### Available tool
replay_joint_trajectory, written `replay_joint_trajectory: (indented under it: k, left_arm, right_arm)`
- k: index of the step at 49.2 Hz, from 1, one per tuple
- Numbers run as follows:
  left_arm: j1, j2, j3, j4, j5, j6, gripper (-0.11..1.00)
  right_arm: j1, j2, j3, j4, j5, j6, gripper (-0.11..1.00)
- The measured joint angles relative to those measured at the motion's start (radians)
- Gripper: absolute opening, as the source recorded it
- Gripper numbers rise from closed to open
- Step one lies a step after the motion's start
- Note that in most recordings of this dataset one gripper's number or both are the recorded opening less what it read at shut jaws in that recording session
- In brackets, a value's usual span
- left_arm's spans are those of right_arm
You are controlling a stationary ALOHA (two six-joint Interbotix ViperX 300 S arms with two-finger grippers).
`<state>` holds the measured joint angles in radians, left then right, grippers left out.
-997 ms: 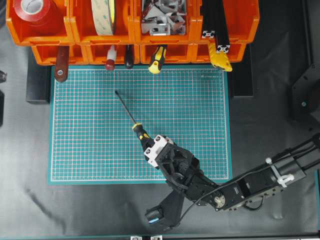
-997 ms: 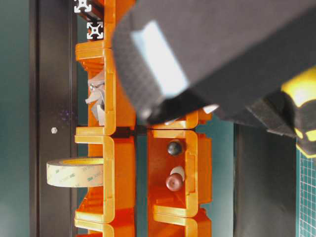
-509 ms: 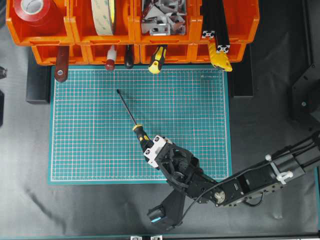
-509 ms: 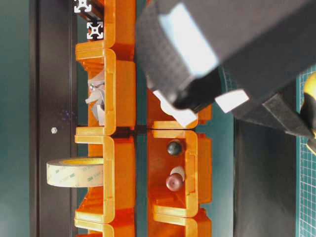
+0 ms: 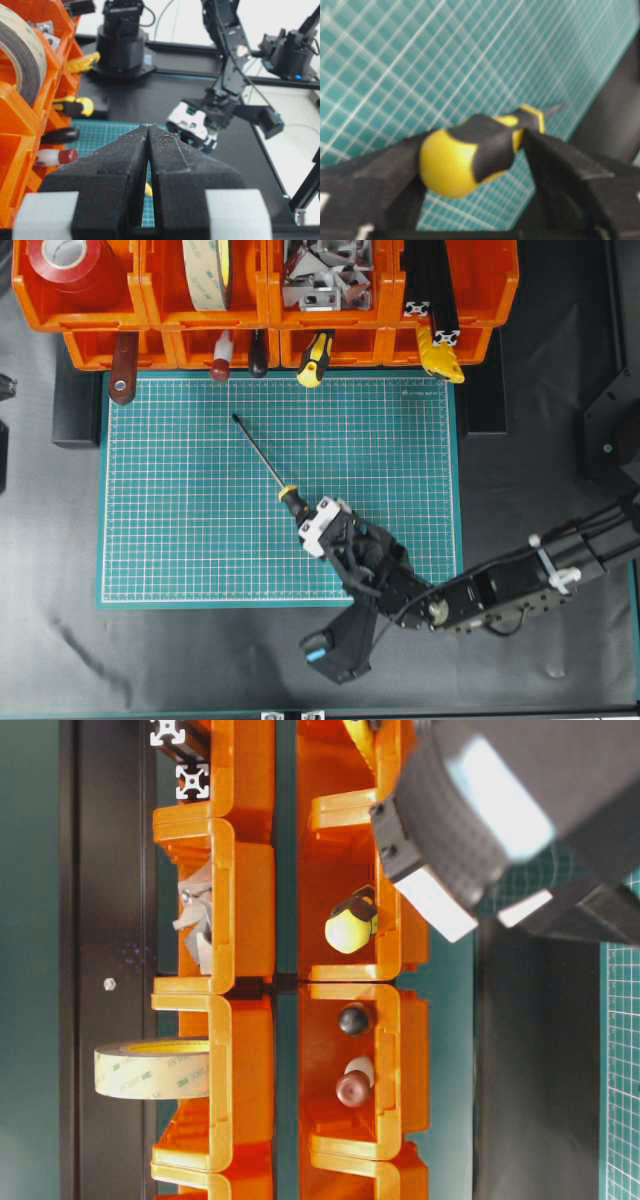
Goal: Pick screwdriver from container rack with right arm.
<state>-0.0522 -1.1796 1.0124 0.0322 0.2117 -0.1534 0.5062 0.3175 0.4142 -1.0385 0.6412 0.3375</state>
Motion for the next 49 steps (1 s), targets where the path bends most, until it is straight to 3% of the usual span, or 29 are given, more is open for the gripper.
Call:
replay_joint_trajectory:
  k: [8,17,28,38,49]
  left_arm:
    - [-0.002,-0.002,0.000,-0.002,0.002,0.000,0.00]
    - [0.000,0.000,0.000,-0.002,0.002,0.000,0.00]
    - [-0.002,0.000,0.000,0.000,0.008,0.000,0.00]
    - [0.000,0.000,0.000,0.000,0.009,0.002,0.00]
    - [-0.002,0.000,0.000,0.000,0.021,0.002,0.00]
  right_arm:
    - [-0.020,0.000,0.009,0.021,-0.021,0.002,0.81]
    - [-0.017,0.000,0.011,0.035,-0.083,0.020,0.81]
    - [-0.018,0.002,0.011,0.035,-0.061,0.061,0.81]
    - [-0.017,-0.032,0.011,0.038,0.017,0.189,0.81]
    - [0.002,-0.144,0.026,0.038,0.034,0.391,0.81]
